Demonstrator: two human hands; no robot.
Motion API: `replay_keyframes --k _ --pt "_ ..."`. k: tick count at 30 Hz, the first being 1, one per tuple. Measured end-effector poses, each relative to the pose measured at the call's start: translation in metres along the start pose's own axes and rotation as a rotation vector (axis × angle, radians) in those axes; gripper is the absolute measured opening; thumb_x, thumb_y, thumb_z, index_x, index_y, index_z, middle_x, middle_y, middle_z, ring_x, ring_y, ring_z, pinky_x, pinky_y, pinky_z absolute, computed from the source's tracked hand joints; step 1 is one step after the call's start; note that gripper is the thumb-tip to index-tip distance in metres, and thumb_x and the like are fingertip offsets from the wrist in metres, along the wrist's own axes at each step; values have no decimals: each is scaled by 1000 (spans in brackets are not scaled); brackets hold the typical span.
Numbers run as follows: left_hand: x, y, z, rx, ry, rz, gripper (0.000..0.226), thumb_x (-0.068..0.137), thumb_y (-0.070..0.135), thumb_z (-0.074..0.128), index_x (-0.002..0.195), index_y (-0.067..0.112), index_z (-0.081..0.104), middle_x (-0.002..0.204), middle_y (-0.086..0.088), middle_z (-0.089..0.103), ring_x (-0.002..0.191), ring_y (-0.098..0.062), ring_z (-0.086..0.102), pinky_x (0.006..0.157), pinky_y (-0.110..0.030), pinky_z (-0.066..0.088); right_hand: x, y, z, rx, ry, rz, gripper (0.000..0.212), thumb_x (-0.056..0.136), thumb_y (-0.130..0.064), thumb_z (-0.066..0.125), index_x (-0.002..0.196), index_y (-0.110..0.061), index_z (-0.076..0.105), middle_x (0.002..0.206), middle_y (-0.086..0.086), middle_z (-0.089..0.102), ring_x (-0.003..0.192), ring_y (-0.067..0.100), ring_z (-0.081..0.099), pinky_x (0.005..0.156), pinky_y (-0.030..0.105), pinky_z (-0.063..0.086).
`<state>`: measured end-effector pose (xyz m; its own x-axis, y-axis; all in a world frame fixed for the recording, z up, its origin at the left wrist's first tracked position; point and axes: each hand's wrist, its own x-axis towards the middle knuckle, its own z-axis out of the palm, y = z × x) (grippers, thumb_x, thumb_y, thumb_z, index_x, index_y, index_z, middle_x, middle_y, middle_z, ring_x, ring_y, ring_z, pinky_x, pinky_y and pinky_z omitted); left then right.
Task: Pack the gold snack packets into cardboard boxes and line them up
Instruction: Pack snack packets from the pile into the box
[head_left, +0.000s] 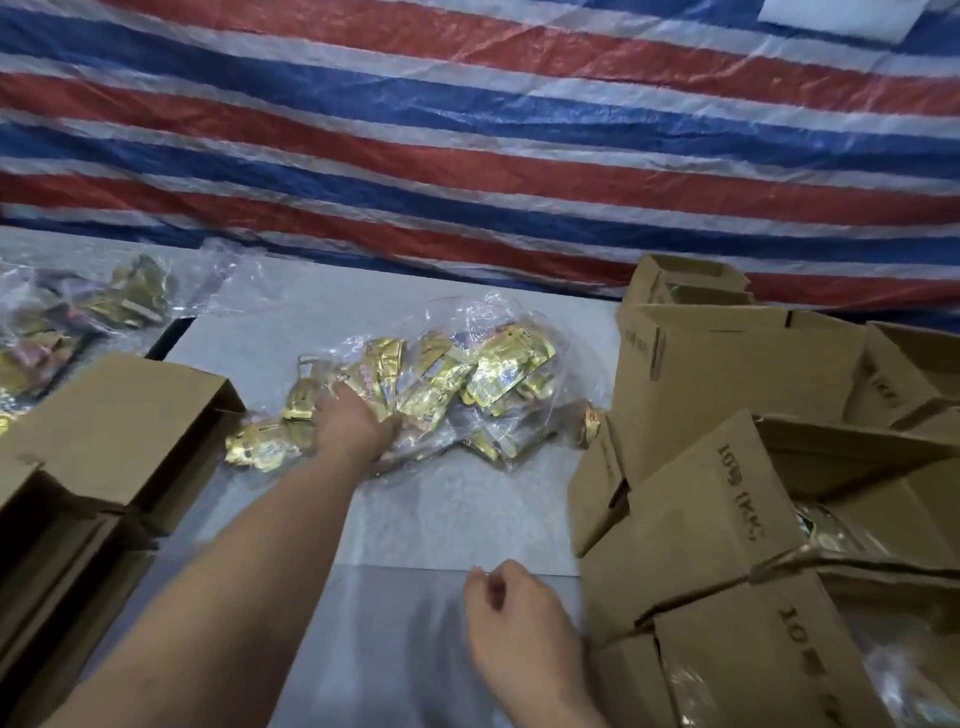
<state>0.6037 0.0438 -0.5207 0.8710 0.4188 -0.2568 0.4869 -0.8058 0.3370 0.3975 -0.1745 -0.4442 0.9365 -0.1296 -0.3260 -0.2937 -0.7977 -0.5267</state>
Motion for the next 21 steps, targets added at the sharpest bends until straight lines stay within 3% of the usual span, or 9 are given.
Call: replay_keyframes --k 3,6,9,11,15,18,21 --pt "-4 3 -1 -112 -11 -60 102 80 54 69 148 -2 17 137 -27 44 123 -41 48 98 -49 48 -1 6 -4 -5 -4 -27 29 95 -48 45 86 -22 53 92 -6 65 82 14 52 68 27 34" --pt "-15 3 -17 -232 -27 -73 92 78 44 75 143 -2 27 127 -22 54 112 -37 57 91 -46 54 -6 7 -11 31 -13 -32 29 95 -42 49 73 -23 47 73 -8 56 73 7 52 62 21 34" --pt "-46 2 -49 -423 -77 -44 83 82 51 70 141 3 35 108 -14 63 88 -30 66 69 -41 59 -11 0 -18 129 -17 -17 24 92 -36 52 73 -21 52 69 -6 59 67 5 52 60 14 38" --pt "-80 -3 -70 -550 -62 24 78 87 39 65 150 13 26 105 -8 61 73 -24 63 59 -33 53 -15 -8 -25 209 -10 -4 20 91 -33 54 79 -18 60 73 -3 65 76 13 59 65 18 43" --pt "-165 -16 -113 -681 -79 141 50 90 25 57 138 15 46 110 -7 65 67 -18 60 76 -46 56 -26 -40 -45 557 -14 77 19 94 -31 61 82 -17 64 85 3 69 86 23 66 80 32 52" --pt "-236 -24 -144 -663 -1 322 49 85 22 62 133 23 53 108 9 59 80 -3 61 75 -26 49 -45 -75 -66 914 -148 131 19 94 -48 58 102 -31 56 109 -6 62 96 12 60 85 38 50" --pt "-295 -26 -168 -681 -63 470 62 74 29 61 135 32 48 117 15 51 93 -1 61 84 -17 46 -64 -106 -95 1168 -222 96 53 86 -59 53 130 -31 47 124 -6 55 103 11 58 100 47 46"
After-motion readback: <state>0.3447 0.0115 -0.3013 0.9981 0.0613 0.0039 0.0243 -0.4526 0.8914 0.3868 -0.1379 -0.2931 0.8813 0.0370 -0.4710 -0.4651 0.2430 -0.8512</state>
